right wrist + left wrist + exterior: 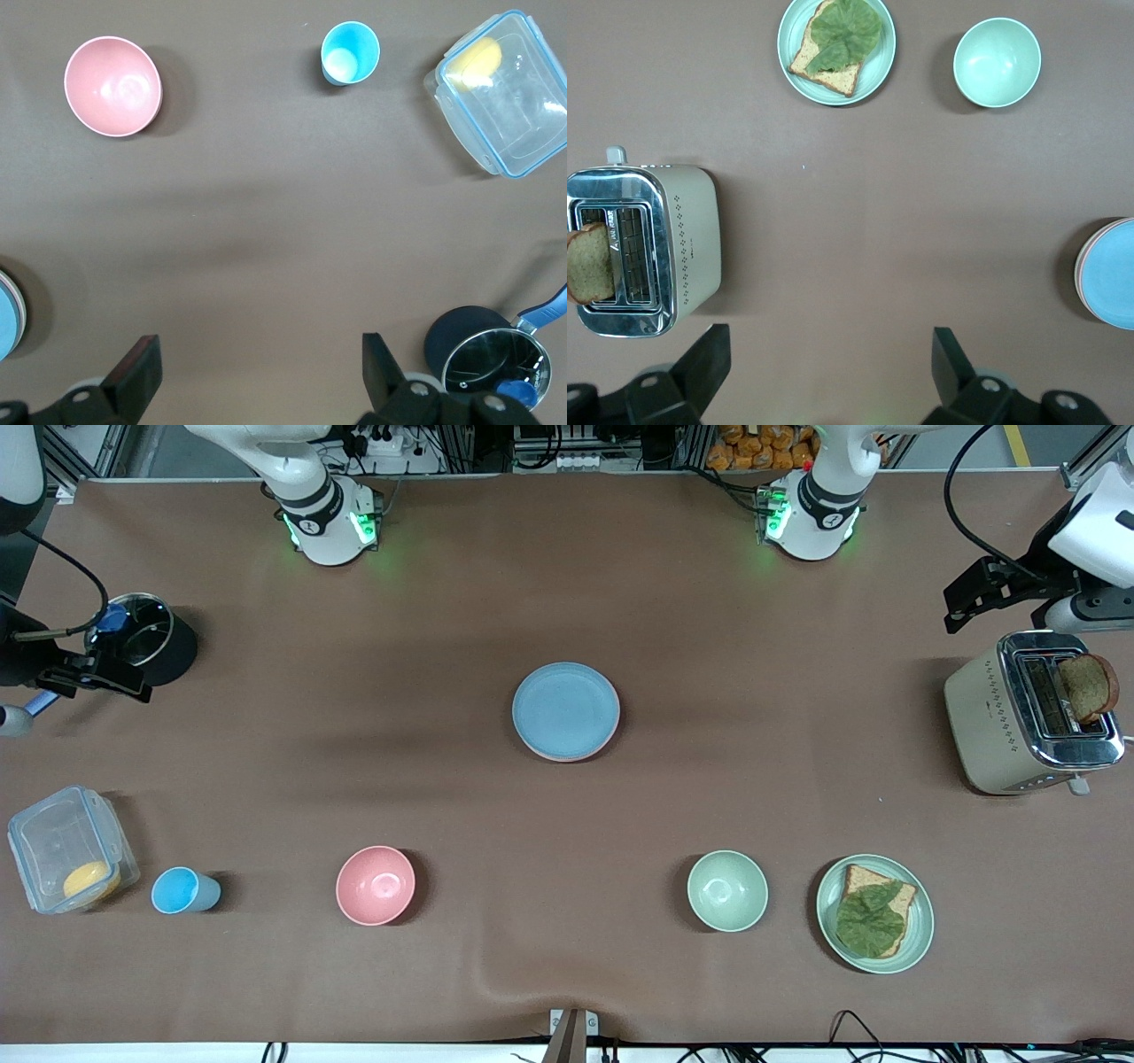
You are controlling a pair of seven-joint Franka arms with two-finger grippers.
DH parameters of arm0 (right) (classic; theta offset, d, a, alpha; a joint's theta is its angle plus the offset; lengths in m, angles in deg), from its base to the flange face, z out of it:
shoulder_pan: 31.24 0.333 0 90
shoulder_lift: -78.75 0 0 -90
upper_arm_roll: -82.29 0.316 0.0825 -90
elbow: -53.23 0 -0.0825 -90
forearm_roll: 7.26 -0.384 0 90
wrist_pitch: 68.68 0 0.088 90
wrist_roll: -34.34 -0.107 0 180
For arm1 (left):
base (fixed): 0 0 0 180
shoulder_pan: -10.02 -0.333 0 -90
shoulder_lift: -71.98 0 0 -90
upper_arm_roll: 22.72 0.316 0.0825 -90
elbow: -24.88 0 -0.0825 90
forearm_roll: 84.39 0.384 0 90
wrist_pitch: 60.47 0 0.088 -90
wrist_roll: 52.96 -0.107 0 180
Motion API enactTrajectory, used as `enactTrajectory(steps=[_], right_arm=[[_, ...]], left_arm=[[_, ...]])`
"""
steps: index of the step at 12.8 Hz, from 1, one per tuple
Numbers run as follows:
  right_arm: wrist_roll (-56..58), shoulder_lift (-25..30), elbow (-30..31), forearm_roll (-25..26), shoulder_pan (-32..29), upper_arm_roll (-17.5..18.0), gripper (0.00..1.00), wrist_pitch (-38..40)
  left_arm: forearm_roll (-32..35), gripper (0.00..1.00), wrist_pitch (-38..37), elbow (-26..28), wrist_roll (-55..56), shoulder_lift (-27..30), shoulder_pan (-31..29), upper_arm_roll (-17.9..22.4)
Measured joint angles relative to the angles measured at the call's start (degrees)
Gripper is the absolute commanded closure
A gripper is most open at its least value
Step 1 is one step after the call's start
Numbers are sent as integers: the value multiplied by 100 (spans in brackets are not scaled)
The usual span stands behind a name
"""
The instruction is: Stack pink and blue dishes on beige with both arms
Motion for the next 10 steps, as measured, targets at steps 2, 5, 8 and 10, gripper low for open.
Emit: enactTrajectory(steps=[2, 5, 8, 10], right_arm=[[0, 0, -28, 0, 1, -2, 0, -34], [0, 0, -54, 1, 0, -35, 0, -195], [0, -3, -57, 1, 0, -46, 0, -236], [0, -9, -57, 1, 0, -47, 0, -237]], left_arm=[[0, 0, -9, 0, -7, -3, -18, 8], [0, 0, -15, 1, -7, -34, -60, 68], [0, 0, -14, -79, -7, -113, -77, 141], [0, 0, -14, -109, -7, -146, -76, 141]])
